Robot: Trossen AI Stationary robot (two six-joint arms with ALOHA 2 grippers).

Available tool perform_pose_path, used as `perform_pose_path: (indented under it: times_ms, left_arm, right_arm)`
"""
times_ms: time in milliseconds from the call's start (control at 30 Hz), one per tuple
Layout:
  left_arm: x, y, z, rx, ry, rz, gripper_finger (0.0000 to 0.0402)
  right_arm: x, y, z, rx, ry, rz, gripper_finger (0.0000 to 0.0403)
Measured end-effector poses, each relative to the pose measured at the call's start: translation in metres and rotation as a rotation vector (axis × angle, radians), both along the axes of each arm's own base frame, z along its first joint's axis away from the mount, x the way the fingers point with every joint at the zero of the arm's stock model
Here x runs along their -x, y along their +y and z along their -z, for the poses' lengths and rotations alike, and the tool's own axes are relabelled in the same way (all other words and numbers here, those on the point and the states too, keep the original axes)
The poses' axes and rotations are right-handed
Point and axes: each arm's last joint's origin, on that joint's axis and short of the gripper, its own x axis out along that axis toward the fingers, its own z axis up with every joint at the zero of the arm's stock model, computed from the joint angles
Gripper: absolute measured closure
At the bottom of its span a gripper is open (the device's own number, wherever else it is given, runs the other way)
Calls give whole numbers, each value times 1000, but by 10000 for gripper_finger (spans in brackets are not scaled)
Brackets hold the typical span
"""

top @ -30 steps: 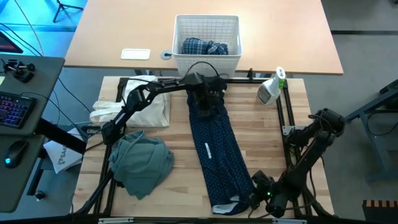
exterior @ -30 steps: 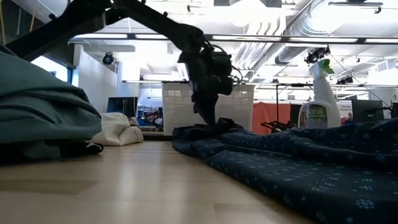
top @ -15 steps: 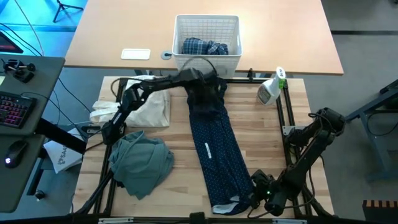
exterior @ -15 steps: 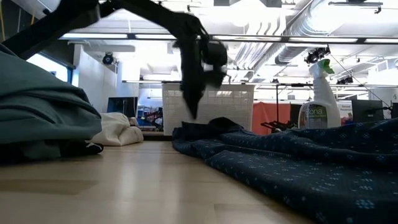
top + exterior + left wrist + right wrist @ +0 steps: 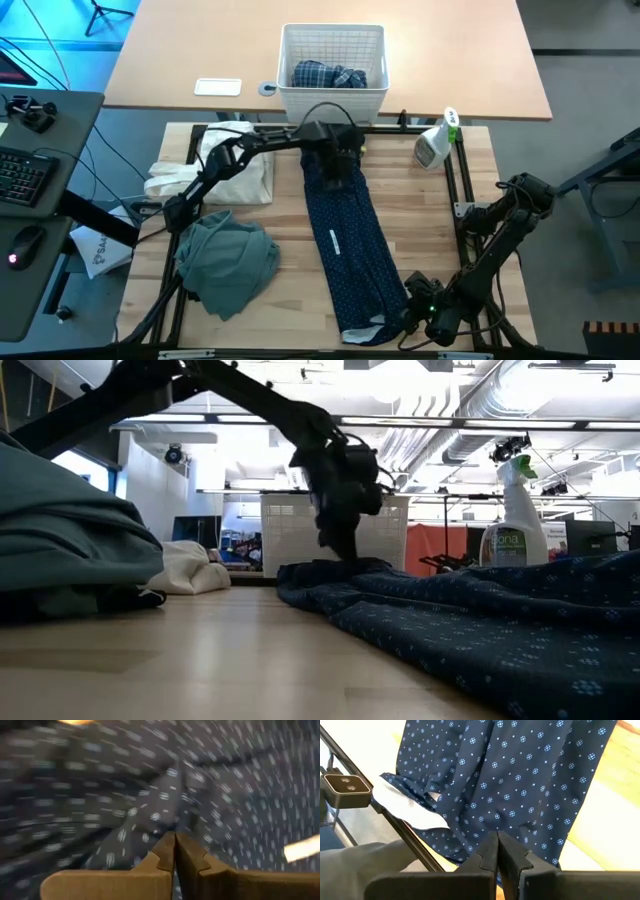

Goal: Fold Laundry from Bin
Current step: Fold the dark blue polo

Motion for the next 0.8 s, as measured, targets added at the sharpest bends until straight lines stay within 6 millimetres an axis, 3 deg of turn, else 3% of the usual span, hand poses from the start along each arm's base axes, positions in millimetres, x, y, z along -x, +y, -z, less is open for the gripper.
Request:
perform_pose_path:
  times_ms: [167,300,533,800]
  left_arm:
    - [5,-18,4,-151,137,186,401]
    - [10,-20,0,-247,211,235,401]
    - [22,-35,-64,-283,132,161,401]
    - [49,-79,-139,-262,-20,90,401]
  right_arm:
    - [0,0,0,1,0,-2,403]
    - [0,0,0,0,9,-18,403]
    - [-3,-4,1,31,89,-217,389]
    - [-39,-37,-10,120,38,-439,294]
